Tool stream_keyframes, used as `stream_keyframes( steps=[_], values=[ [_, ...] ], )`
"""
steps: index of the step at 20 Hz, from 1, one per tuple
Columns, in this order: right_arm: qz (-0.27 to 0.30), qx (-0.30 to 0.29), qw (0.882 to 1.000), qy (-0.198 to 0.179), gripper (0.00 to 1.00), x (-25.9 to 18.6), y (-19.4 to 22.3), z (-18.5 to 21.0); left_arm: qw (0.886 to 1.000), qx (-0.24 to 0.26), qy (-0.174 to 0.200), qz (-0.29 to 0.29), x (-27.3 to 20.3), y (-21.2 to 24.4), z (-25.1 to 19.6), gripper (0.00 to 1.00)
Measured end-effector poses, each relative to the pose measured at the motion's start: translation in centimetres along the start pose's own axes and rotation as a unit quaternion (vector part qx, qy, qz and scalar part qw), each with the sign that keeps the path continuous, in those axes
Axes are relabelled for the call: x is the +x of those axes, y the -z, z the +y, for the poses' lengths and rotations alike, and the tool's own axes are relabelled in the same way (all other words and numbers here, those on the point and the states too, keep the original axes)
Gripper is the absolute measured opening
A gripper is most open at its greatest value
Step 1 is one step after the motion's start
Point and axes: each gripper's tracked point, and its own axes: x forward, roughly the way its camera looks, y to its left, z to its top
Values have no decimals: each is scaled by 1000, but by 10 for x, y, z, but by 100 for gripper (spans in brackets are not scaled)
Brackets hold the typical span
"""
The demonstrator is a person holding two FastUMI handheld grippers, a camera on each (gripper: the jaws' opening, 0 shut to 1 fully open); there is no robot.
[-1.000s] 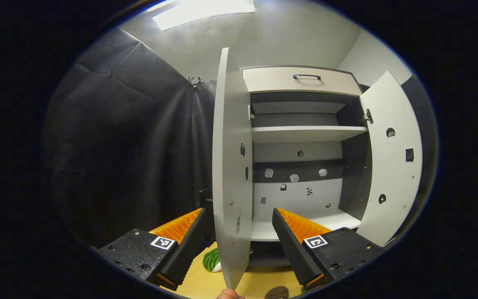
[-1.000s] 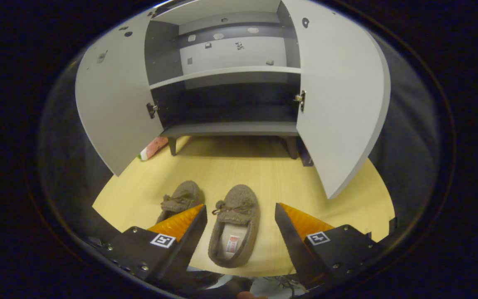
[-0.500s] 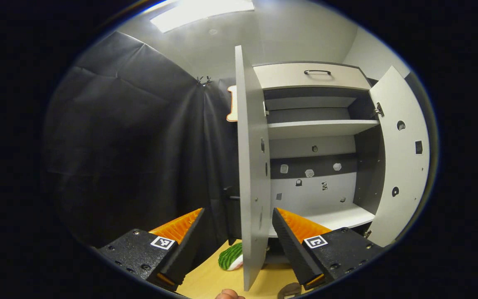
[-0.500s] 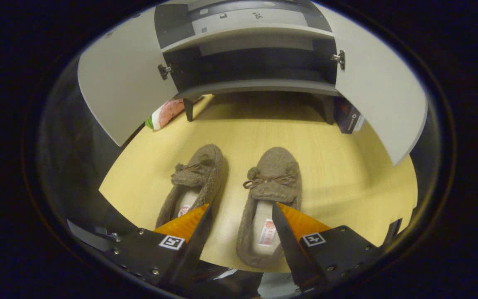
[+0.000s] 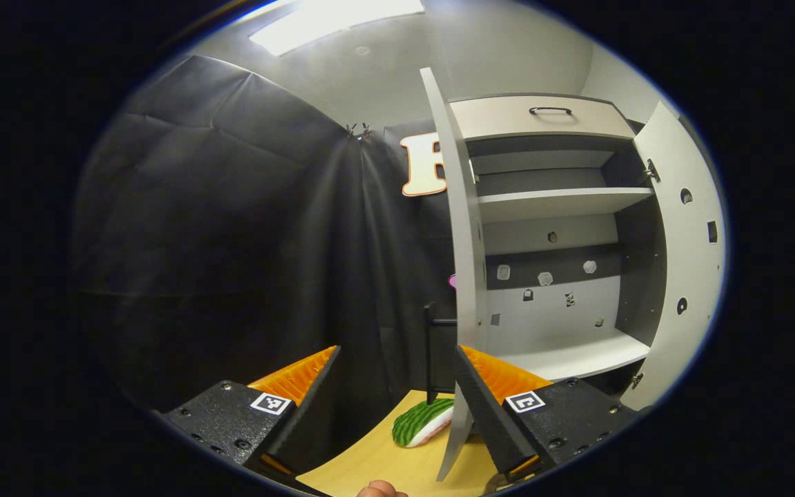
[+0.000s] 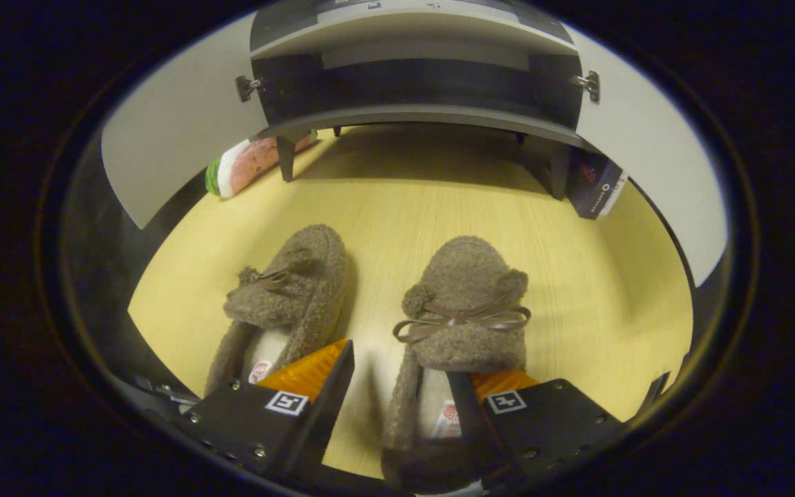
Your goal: Grab one shoe with the right hand and put it into the shoe cabinet, grab the other shoe with the left hand and put it into the shoe cabinet; then close the right door with the right hand and the left door with the left hand.
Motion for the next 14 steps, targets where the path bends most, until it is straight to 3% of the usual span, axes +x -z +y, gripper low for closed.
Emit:
stream_keyframes(
  steps=[1, 3, 4, 6, 7, 9, 14],
  values=[
    [-4, -4, 1000, 15, 79, 7, 0, -6, 1000, 1, -4, 0, 1, 1, 3, 97],
    [-6, -8, 1000, 22, 62, 11, -1, -8, 1000, 0, -10, 2, 3, 3, 9, 97],
    [-7, -21, 998, 52, 60, 11, 2, -18, 1000, -1, -11, 2, 5, 4, 10, 97],
    [-8, -18, 998, 53, 21, 5, -4, -19, 1000, -5, -12, 4, 6, 6, 10, 97],
    [-6, -27, 998, 49, 21, 8, -3, -18, 1000, -7, -11, 5, 6, 7, 10, 97],
    [-7, -29, 998, 56, 2, 11, -6, -17, 1000, -8, -11, 8, 7, 10, 11, 97],
    [-58, -35, 995, 70, 1, -7, -35, -21, 1000, -11, -10, 8, 9, 10, 11, 97]
  ],
)
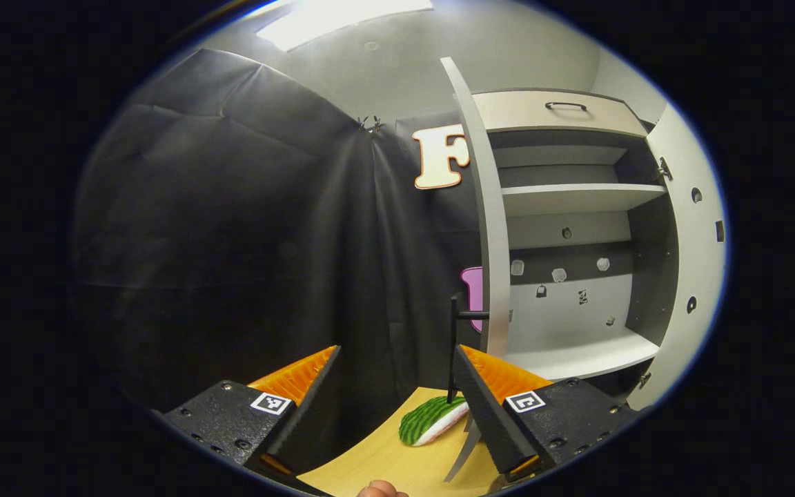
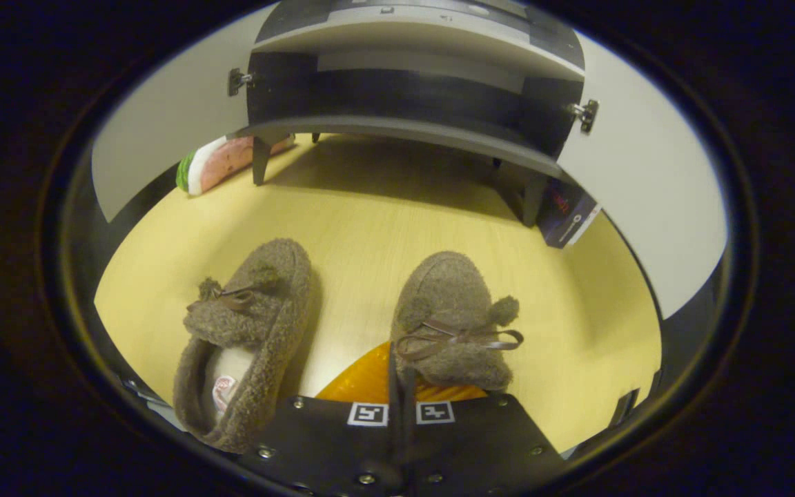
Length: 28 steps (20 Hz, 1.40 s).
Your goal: Grab one shoe with the right hand and put it into the shoe cabinet, grab the other shoe with the left hand and put it into the shoe cabinet; then close the right door with the right hand and the left door with the left hand.
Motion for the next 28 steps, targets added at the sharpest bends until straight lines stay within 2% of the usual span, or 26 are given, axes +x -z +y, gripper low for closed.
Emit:
stream_keyframes(
  steps=[5, 9, 15, 19, 24, 28],
  values=[
    [-46, 10, 999, -15, 1, -21, -45, -2, 1000, -2, 4, 1, -2, 2, -2, 97],
    [-105, 15, 994, -21, 1, -52, -106, -11, 1000, -2, 2, 3, -5, 5, 0, 97],
    [-206, 22, 978, -17, 0, -91, -226, -38, 1000, -4, -12, 5, -11, 7, 9, 97],
    [-268, 19, 963, -9, 1, -103, -313, -58, 1000, -5, -29, 2, -16, 7, 20, 98],
    [-323, 7, 946, 9, 0, -103, -410, -85, 998, -12, -61, 9, -23, 14, 36, 97],
    [-325, 3, 946, 19, 1, -79, -454, -98, 995, -12, -94, 13, -35, 20, 50, 98]
  ],
)
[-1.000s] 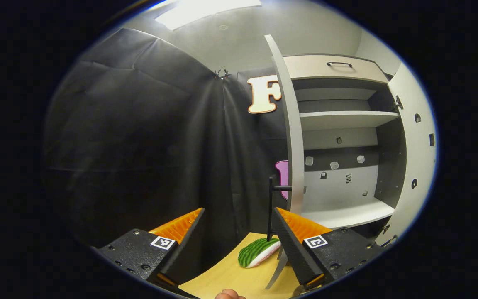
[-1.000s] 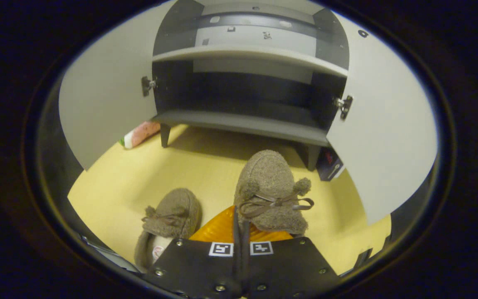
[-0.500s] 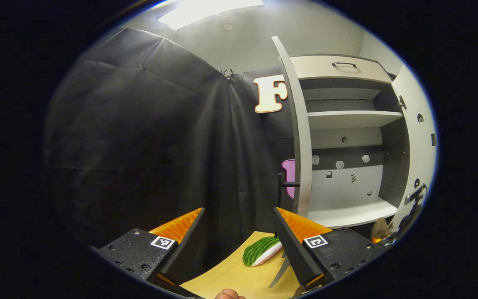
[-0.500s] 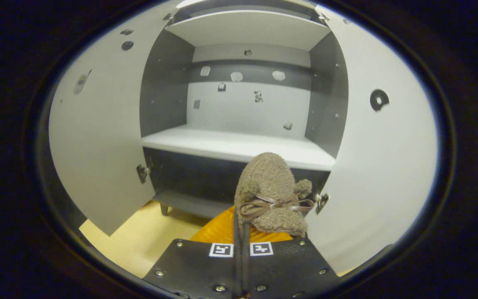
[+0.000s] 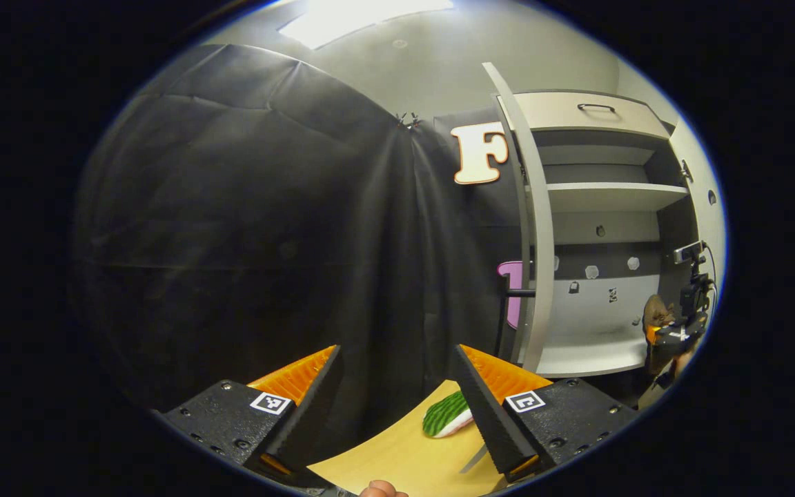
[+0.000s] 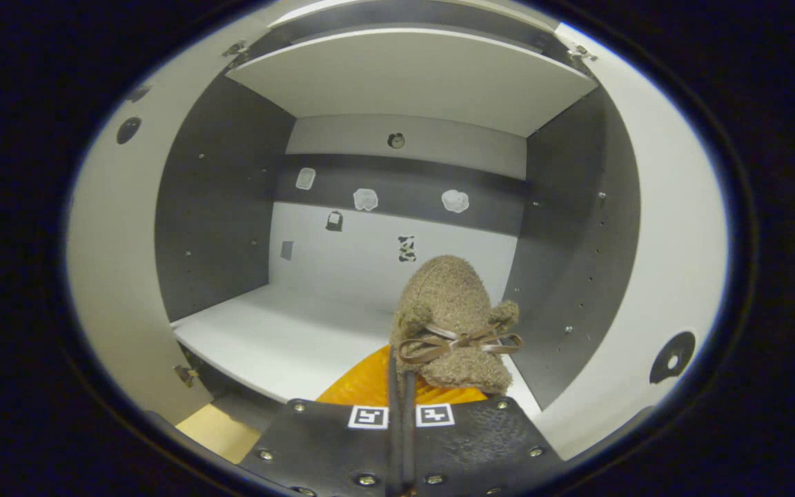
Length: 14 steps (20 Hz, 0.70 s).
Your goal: Grab one shoe with the right hand and put it into the shoe cabinet, grab the other shoe with the left hand and put it into the shoe cabinet; then close the right door with the right hand and the left door with the left hand.
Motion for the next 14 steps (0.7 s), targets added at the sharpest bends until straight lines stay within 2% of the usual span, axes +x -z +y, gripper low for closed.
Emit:
stream_keyframes(
  steps=[6, 9, 14],
  values=[
    [38, -2, 999, 8, 0, 72, 7, -7, 998, 2, -65, 16, -18, 11, 36, 97],
    [51, 3, 999, 7, 1, 94, 10, -8, 995, 1, -93, 25, -26, 18, 51, 97],
    [88, 21, 996, 12, 1, 116, 28, -8, 993, 3, -111, 34, -36, 22, 59, 97]
  ],
)
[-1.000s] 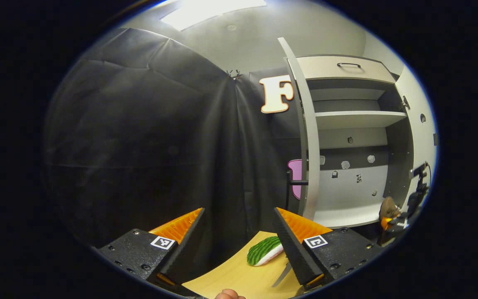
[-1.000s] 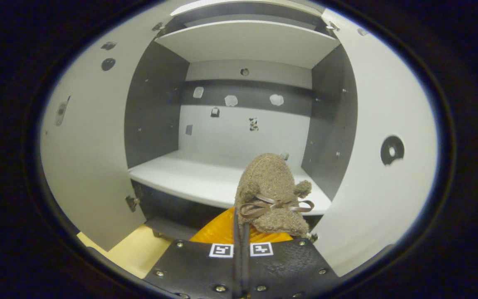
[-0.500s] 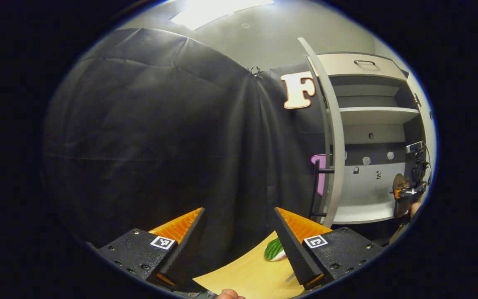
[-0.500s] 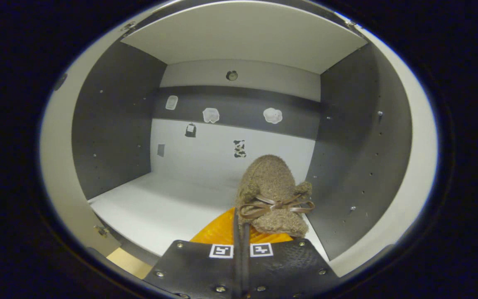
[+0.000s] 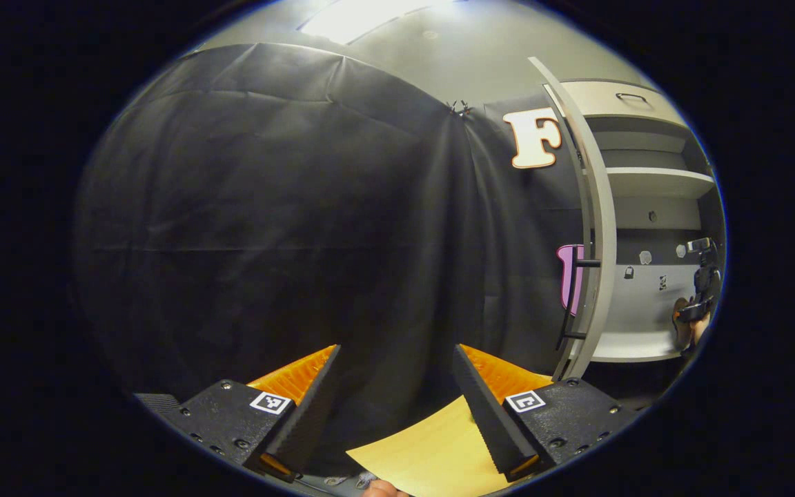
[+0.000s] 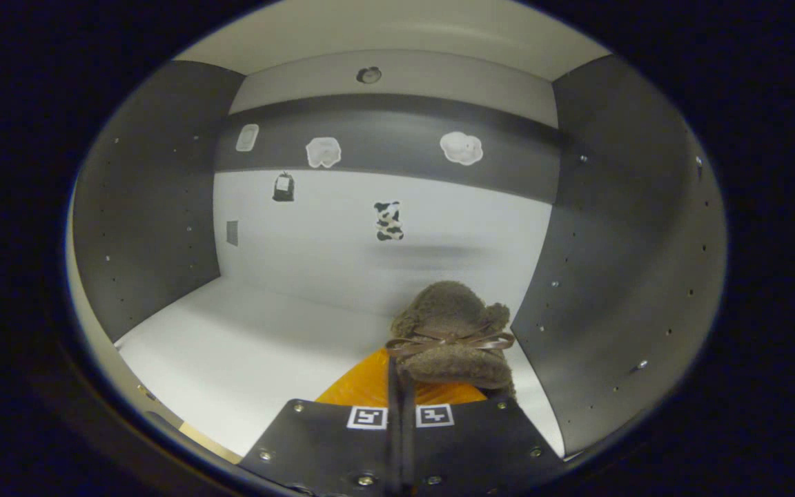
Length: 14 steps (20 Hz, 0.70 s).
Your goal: Grab one shoe with the right hand and put it into the shoe cabinet, grab the other shoe with the left hand and put it into the shoe cabinet; then close the right door with the right hand and the left door with the left hand.
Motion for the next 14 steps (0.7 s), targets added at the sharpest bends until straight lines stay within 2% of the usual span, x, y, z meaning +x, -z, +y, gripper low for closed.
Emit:
stream_keyframes(
  steps=[3, 4, 7, 8, 9, 11, 14],
  values=[
    [24, 24, 999, 7, 0, 8, 11, -1, 1000, 4, 12, 1, -2, 0, -8, 97],
    [35, 37, 999, -1, 8, 7, 14, 2, 1000, 6, 19, 0, -2, -2, -13, 97],
    [44, 61, 997, -5, 12, 1, 10, 0, 999, 4, 48, 0, -3, -4, -31, 98],
    [48, 69, 996, -9, 25, -2, 11, 1, 998, 0, 60, 1, -4, -5, -39, 97],
    [54, 75, 996, -12, 34, -7, 11, 1, 997, -5, 73, 1, -5, -6, -47, 97],
    [54, 70, 996, -14, 41, -21, 8, 1, 995, -10, 100, 4, -9, -6, -63, 98],
    [37, 49, 998, -17, 42, -55, -1, -3, 989, -11, 148, 6, -19, -7, -91, 98]
  ],
)
